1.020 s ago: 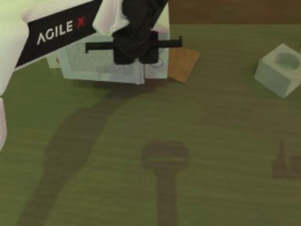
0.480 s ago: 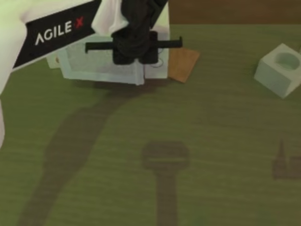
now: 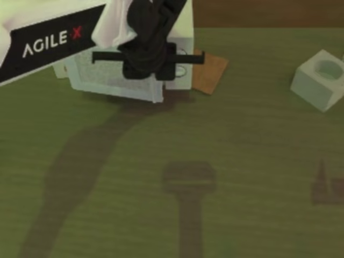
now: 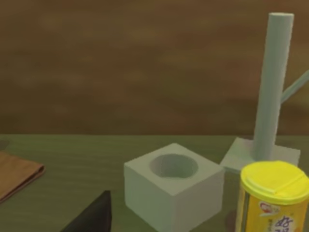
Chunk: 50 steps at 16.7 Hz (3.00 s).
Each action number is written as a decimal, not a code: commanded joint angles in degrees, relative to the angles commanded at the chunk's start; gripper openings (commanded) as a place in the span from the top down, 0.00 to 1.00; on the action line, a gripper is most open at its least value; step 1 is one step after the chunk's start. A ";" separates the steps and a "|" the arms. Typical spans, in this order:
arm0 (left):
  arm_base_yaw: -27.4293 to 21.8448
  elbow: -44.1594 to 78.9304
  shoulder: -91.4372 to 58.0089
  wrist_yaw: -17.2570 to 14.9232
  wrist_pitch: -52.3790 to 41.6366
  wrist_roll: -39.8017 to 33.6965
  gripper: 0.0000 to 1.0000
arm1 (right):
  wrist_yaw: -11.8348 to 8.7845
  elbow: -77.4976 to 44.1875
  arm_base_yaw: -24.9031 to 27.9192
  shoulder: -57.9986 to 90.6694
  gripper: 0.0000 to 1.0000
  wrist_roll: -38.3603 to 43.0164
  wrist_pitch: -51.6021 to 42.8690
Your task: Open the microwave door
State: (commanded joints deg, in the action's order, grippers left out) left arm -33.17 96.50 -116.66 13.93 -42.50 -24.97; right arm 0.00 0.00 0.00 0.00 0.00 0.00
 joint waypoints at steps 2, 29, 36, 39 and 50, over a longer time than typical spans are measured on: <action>0.00 0.00 0.00 0.00 0.00 0.00 1.00 | 0.00 0.00 0.00 0.00 0.00 0.00 0.00; 0.23 -3.94 2.26 -1.63 1.66 2.97 1.00 | 0.00 0.00 0.00 0.00 0.00 0.00 0.00; 0.79 -7.29 4.98 -3.04 3.58 5.95 1.00 | 0.00 0.00 0.00 0.00 0.00 0.00 0.00; 0.79 -7.29 4.98 -3.04 3.58 5.95 1.00 | 0.00 0.00 0.00 0.00 0.00 0.00 0.00; 0.79 -7.29 4.98 -3.04 3.58 5.95 1.00 | 0.00 0.00 0.00 0.00 0.00 0.00 0.00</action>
State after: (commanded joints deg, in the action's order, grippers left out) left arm -32.38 89.21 -111.68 10.89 -38.92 -19.02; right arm 0.00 0.00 0.00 0.00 0.00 0.00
